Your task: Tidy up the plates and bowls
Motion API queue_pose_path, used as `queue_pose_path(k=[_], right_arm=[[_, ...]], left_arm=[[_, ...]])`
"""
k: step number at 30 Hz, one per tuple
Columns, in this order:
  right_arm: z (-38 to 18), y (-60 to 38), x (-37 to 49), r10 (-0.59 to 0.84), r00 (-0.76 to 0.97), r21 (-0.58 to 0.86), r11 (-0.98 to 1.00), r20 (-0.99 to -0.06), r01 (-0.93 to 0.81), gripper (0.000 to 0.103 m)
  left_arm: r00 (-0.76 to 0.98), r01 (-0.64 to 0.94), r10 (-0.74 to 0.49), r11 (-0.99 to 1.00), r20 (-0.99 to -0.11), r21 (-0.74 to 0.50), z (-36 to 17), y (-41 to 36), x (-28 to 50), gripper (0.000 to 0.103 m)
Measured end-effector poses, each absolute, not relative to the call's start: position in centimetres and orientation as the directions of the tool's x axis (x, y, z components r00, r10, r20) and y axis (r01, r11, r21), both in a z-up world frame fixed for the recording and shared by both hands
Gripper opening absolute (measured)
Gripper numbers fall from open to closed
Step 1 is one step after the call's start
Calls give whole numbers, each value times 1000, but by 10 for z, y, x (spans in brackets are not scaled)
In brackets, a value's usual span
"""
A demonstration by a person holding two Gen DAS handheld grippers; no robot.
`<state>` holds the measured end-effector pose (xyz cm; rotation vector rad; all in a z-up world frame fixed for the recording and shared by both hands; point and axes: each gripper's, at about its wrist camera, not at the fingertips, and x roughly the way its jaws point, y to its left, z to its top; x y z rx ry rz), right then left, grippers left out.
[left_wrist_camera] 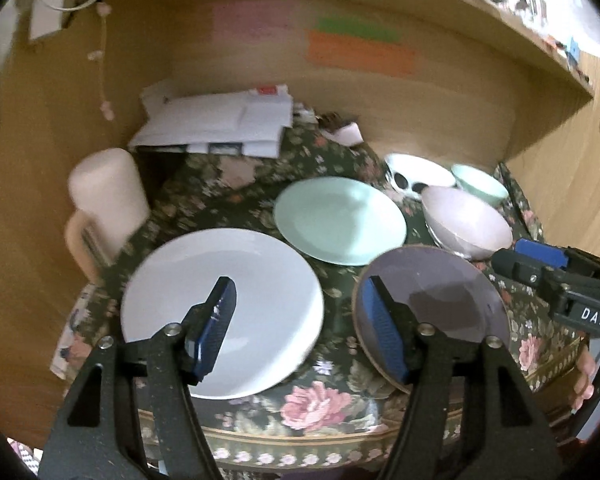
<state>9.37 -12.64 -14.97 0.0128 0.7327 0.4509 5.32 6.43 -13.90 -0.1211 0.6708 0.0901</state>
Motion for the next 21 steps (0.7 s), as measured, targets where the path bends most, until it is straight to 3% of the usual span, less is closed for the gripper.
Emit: queue_pose_path(k=[4,11,21], right_arm=[[-143,-105,96,448,646,176,880,-618,-442,65],[-143,-72,104,496,609,187,846,-619,-499,67],[-166,-28,129,516,507,191,806,-691,-560,67]], left_arm=[[788,-157,75,984,-612,-81,-133,81,46,73],[778,-216,116,972,-617,-90,-137,113,42,76],[711,-318,169,943,-682,-99,-168,162,52,77]])
